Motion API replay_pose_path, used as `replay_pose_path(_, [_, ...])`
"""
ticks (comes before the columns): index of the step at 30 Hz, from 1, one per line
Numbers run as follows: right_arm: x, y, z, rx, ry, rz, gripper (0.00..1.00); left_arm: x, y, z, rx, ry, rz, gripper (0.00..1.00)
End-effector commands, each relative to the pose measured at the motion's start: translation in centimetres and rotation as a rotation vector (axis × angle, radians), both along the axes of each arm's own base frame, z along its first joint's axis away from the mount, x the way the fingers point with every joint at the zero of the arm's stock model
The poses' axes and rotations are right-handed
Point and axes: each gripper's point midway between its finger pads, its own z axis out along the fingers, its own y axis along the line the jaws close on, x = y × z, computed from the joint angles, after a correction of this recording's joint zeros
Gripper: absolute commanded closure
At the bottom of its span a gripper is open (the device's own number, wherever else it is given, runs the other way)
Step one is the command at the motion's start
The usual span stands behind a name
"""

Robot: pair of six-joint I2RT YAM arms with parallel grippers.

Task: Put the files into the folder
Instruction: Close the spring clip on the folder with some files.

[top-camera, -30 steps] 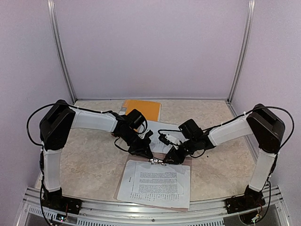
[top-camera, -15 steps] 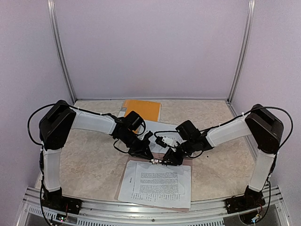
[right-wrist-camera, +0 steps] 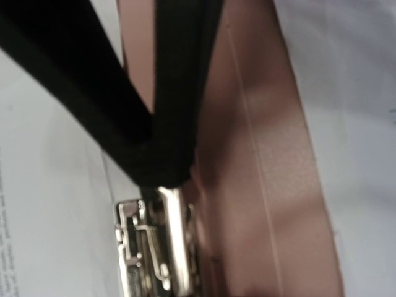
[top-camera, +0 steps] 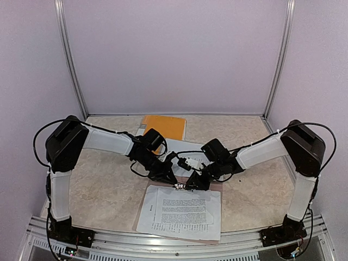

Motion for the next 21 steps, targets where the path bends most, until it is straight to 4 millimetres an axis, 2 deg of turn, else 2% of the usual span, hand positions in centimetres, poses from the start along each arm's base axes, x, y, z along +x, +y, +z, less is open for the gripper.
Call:
replay_pose_path(1, [-2.5, -4.0, -6.1, -0.226, 0.115, -0.036, 0.81, -8.3, 15.5, -14.3, 0.73, 0.22, 0.0, 1.0])
replay_pose_path(7, [-2.8, -4.4, -6.4, -0.229, 0.119, -0.043, 0.84, -8.1, 15.6, -14.2, 0.718, 0.199, 0.013, 1.0])
replay_pose_path(21, [-3.1, -4.1, -5.6, -0.153, 0.088, -0.045, 0.85, -7.2, 14.2, -13.6, 0.612, 0.136, 0.068, 1.0])
